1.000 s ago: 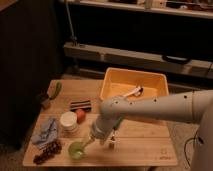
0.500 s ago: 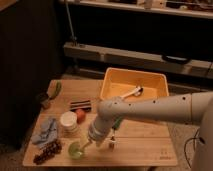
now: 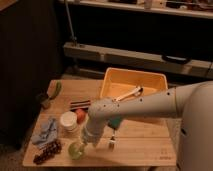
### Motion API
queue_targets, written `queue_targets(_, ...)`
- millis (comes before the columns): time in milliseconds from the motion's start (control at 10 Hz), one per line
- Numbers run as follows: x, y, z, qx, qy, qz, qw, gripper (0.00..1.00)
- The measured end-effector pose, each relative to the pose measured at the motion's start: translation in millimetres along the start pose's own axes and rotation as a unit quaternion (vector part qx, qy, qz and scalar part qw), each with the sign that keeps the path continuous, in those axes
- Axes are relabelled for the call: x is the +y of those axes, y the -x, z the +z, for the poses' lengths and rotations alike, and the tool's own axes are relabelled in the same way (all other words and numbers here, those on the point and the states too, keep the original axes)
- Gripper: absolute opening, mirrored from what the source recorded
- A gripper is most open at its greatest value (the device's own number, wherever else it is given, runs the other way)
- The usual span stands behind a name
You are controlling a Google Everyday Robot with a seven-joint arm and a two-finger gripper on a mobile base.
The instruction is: Stack cups on top of each other
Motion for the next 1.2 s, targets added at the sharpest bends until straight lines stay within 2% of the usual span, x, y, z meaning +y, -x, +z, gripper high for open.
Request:
queue_targets(300,-6.8,9.2,7.5,0.003,-0.02,0.003,0.9998,0.62)
queue_targets(500,-10.0,10.9,9.6,0.004,-0.026,0.006,0.9996,0.48)
queue_targets(900,2.2,16.8,2.5,0.01,-0.023,0.015,0.9996,0.06)
queue_targets(1000,8.0,18.7,-2.4,0.012,-0.018,0.021,0.9996,0.01)
queue_targets(1200,15.7,21.0,-23.2,0.008,-0.015,0.035,0.9992,0.0)
